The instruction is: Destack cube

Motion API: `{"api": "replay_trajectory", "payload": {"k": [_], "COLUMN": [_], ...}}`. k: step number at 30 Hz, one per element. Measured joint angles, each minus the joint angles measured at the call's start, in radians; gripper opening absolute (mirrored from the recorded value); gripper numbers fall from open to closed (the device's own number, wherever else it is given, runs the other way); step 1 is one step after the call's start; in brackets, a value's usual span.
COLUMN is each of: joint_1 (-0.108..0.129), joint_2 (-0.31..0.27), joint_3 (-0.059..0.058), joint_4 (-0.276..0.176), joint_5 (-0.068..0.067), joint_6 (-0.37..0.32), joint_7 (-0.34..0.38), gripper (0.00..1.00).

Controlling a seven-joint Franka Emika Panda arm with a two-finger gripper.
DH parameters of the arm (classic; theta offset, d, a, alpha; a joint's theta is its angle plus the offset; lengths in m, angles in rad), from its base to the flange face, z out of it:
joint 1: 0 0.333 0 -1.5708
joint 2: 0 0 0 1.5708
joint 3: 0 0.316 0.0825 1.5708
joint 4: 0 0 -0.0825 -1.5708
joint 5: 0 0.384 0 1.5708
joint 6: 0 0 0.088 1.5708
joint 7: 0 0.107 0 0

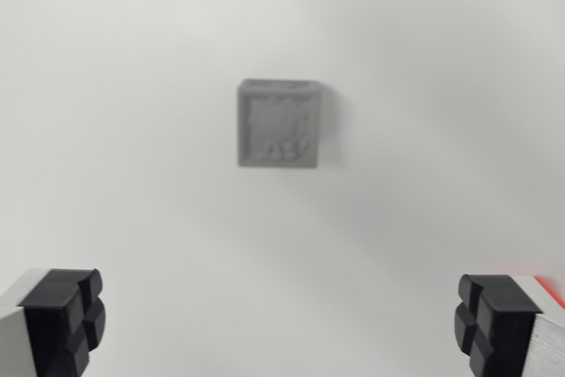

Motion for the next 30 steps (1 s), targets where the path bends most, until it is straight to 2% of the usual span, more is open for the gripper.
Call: {"api": "replay_trajectory", "payload": {"k": [14,30], "joint_1": [0.000,0.000], "joint_2": [-0.041,-0.059], "joint_3": [0.000,0.000], "joint_4": [0.046,0.078], "joint_5": [0.005,0.006], "joint_6": [-0.088,-0.136], "joint_7": [-0.003,-0.005], "gripper": [1.00,1.00]}}
